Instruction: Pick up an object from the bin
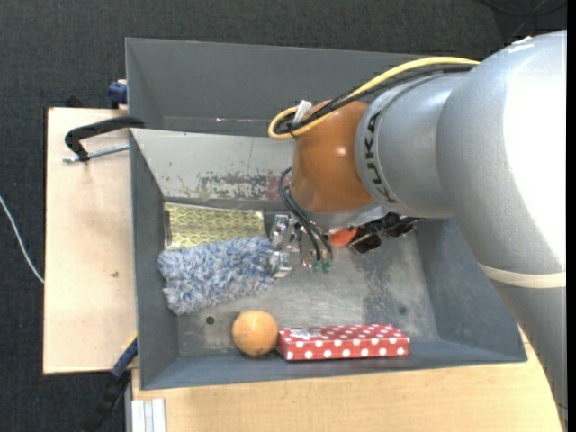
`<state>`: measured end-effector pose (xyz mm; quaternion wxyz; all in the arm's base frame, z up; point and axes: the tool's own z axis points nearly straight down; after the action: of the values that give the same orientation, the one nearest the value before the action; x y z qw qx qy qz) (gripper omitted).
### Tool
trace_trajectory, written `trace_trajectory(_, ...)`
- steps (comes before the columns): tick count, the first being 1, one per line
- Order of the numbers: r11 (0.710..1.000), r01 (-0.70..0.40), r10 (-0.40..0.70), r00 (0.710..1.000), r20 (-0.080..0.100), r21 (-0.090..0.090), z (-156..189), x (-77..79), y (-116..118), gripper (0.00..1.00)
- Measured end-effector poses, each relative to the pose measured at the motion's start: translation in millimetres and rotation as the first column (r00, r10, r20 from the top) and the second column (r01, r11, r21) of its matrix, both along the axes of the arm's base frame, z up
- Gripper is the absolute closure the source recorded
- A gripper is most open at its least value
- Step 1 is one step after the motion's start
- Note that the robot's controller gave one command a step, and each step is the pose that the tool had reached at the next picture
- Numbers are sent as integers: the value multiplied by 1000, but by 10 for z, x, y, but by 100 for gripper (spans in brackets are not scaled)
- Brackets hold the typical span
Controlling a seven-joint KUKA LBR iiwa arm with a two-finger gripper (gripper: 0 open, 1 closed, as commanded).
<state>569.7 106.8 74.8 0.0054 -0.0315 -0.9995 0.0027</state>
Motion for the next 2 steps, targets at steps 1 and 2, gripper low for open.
trace_trajectory(1,1000,-1,0,1000,3,2,337,-27,-25,100)
trace_trajectory(2,1000,-8,8,1000,14,6,900,10,34,100)
